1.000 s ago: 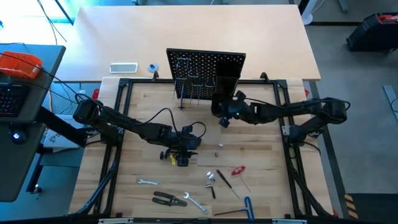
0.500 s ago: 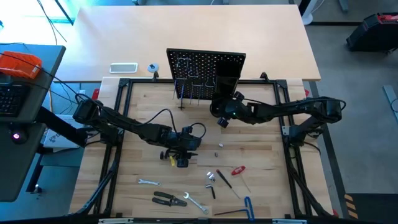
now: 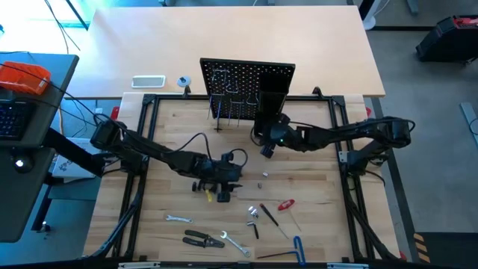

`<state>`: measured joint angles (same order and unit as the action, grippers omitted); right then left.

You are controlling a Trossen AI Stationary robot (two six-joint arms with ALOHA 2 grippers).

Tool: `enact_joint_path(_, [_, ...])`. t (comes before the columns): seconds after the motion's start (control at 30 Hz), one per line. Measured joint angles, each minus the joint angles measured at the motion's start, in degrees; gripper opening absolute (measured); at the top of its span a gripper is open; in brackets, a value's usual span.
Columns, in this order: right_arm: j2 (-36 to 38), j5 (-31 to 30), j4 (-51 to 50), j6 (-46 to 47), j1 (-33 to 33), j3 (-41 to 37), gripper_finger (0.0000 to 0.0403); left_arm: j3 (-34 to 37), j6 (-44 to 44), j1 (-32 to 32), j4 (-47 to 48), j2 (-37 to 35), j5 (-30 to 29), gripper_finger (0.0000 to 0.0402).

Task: Hang tools onto peg board
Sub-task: Put the top right socket into the bottom peg board bin

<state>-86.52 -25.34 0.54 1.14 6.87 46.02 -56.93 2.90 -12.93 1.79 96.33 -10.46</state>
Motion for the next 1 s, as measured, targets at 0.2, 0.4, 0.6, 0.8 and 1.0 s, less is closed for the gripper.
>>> enact_joint_path(0.2, [0.4,-1.2,-1.5,0.4,-5.4,0.0,0.0174,0.0,0.7,-0.3,-4.7,5.1,-0.6,0.0164])
enact_joint_path(0.4, [3.4,-5.0,-3.1,1.5,-11.7,0.0,0.0174,0.0,2.1,-0.4,-11.8,10.0,-0.6,0.0164])
enact_joint_path(0.6, [6.9,-7.5,-5.9,4.0,-17.9,0.0,0.0174,0.0,3.0,-0.4,-15.7,12.5,-0.8,0.0164])
enact_joint_path(0.8, [8.4,-10.6,-9.8,6.2,-23.6,0.0,0.0174,0.0,3.3,-1.0,-19.6,13.4,-3.1,0.0164])
enact_joint_path(1.0, [8.4,-14.9,-12.2,8.5,-27.1,0.0,0.0174,0.0,2.0,-2.1,-21.8,15.4,-3.9,0.018])
